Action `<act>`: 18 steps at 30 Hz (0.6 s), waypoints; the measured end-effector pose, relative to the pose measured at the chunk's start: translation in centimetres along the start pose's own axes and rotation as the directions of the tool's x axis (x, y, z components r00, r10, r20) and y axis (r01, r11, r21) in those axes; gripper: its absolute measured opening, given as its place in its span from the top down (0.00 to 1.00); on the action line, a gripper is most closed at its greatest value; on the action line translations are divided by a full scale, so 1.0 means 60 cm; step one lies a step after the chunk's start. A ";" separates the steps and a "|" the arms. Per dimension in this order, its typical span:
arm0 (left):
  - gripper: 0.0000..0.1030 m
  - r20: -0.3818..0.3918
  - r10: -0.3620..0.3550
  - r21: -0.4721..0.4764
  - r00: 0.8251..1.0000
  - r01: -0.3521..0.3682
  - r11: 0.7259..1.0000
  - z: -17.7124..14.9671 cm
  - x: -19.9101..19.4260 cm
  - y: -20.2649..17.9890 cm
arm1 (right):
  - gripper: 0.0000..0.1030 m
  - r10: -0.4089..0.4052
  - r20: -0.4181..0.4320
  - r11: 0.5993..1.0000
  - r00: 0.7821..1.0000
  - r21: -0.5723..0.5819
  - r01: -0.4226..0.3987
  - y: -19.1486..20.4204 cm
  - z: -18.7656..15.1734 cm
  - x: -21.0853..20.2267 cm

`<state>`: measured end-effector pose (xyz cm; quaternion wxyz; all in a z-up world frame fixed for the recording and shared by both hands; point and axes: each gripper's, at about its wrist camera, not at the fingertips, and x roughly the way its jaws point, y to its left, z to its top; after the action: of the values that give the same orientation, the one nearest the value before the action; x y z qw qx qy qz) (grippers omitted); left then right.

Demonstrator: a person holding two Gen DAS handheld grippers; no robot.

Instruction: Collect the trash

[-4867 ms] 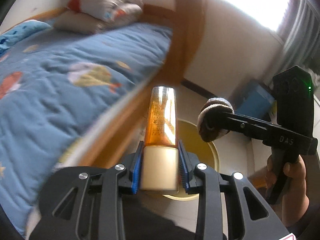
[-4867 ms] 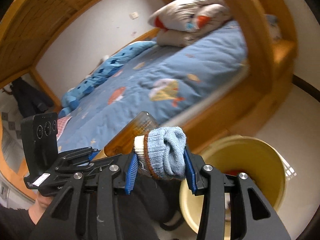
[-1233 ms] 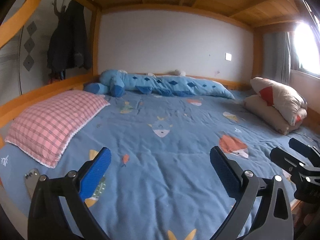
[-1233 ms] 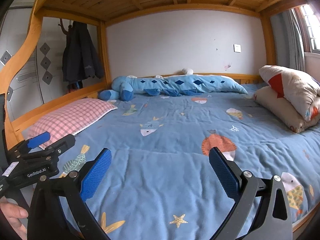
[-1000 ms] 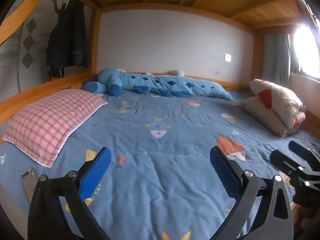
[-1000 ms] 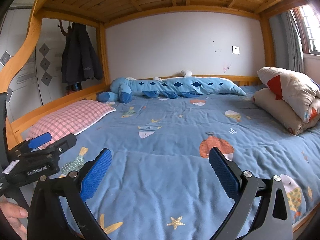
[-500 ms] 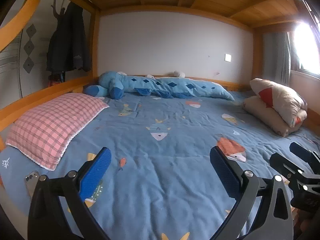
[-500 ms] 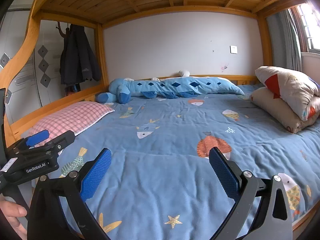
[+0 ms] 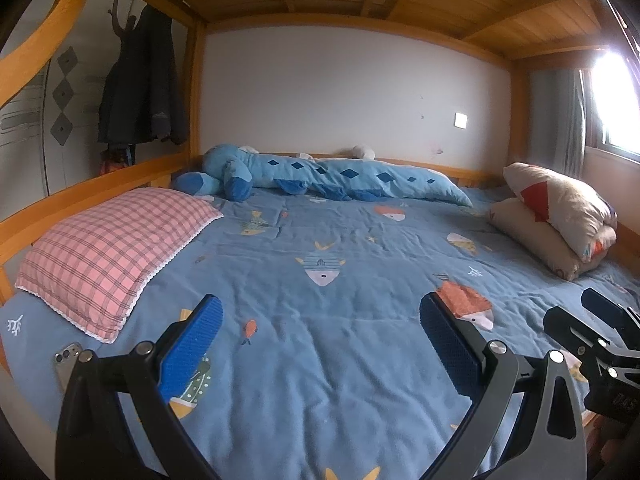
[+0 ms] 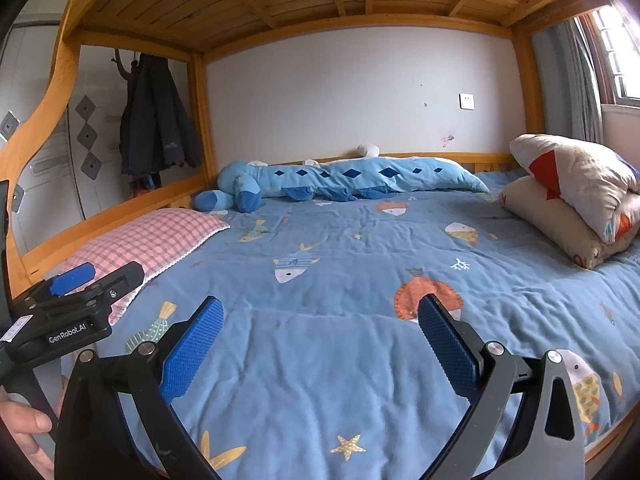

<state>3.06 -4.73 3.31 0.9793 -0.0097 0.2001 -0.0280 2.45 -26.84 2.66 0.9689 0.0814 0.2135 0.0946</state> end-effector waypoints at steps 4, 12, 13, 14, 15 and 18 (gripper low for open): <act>0.04 0.001 0.006 -0.002 1.000 -0.006 1.000 0.001 -0.001 0.001 | 0.08 0.007 -0.004 1.000 1.000 -0.001 -0.007 0.004 0.001 0.001; 0.04 0.024 0.040 0.016 0.999 -0.041 0.999 0.000 -0.003 -0.004 | 0.08 0.005 -0.002 1.000 1.000 0.006 -0.005 0.000 0.003 0.004; 0.04 0.028 0.042 0.017 0.999 -0.043 0.999 -0.001 -0.005 -0.005 | 0.08 0.005 -0.002 1.000 1.000 0.006 -0.005 0.000 0.003 0.004; 0.04 0.026 0.039 0.017 0.999 -0.039 0.999 -0.001 -0.005 -0.006 | 0.08 0.006 -0.001 1.000 1.000 0.007 -0.006 0.000 0.002 0.004; 0.04 0.022 0.033 0.012 0.999 -0.034 0.999 0.000 -0.006 -0.007 | 0.08 0.002 -0.004 1.000 1.000 0.007 -0.002 0.000 0.001 0.004; 0.04 0.005 0.014 0.003 1.000 -0.014 1.000 0.002 -0.005 -0.005 | 0.08 -0.003 -0.007 1.000 1.000 0.005 0.003 -0.001 0.000 0.004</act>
<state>2.80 -5.01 3.56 0.9800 -0.0067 0.1975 -0.0215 2.67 -26.82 2.59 0.9681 0.0834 0.2170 0.0929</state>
